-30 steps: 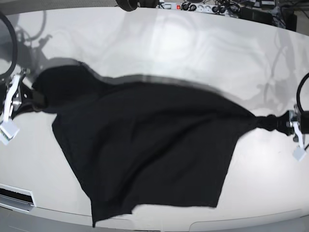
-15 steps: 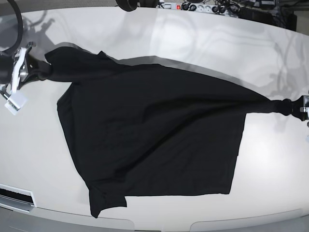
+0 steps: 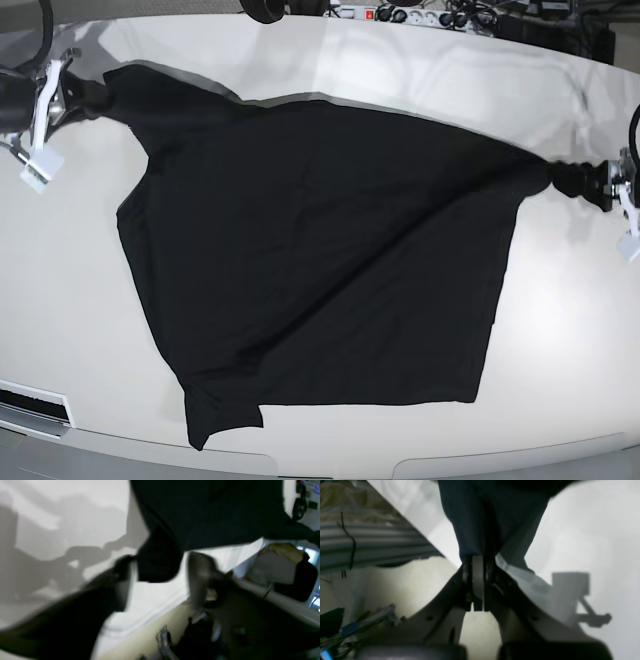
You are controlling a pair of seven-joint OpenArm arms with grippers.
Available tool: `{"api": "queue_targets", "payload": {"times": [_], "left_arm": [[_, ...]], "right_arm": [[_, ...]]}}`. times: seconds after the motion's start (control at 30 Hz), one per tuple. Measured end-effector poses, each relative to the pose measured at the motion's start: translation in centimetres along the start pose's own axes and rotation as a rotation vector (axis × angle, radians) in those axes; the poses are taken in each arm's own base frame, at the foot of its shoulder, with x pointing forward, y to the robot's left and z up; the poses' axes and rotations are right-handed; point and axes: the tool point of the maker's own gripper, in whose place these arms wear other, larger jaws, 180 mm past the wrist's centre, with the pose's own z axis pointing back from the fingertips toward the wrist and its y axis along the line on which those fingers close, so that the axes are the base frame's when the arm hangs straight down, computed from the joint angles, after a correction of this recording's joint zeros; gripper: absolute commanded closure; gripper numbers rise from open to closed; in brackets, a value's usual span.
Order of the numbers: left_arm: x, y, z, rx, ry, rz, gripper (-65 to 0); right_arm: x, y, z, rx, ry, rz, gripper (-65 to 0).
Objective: Layout the t-shirt on the table in an organized manner, then fold the t-shirt properly
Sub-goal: 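Lay the shirt flat and release it with the left gripper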
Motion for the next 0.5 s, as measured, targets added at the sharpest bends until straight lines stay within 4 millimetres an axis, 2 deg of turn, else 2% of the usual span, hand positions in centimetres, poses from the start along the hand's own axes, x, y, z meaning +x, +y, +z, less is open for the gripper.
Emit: {"api": "queue_targets", "payload": {"times": [0.07, 0.13, 0.23, 0.5], "left_arm": [[0.1, 0.4, 0.6, 0.022, 0.001, 0.004, -40.7], [1.2, 0.6, 2.0, 0.037, -0.032, -0.006, -40.7], [2.3, 1.0, 4.1, 0.073, -0.060, -0.021, -40.7], [4.0, 1.4, 7.0, 0.124, -0.097, -0.046, -40.8]], "right_arm": [[-0.6, 0.2, -0.1, 0.006, 0.013, -0.008, 0.0], [-1.3, 0.3, 0.0, 0.007, 0.032, -0.015, 0.0], [-3.4, -0.1, 0.1, -0.029, 0.111, -0.023, 0.0], [-6.8, -1.6, 0.7, -0.129, 0.256, -0.019, 0.0]]}}
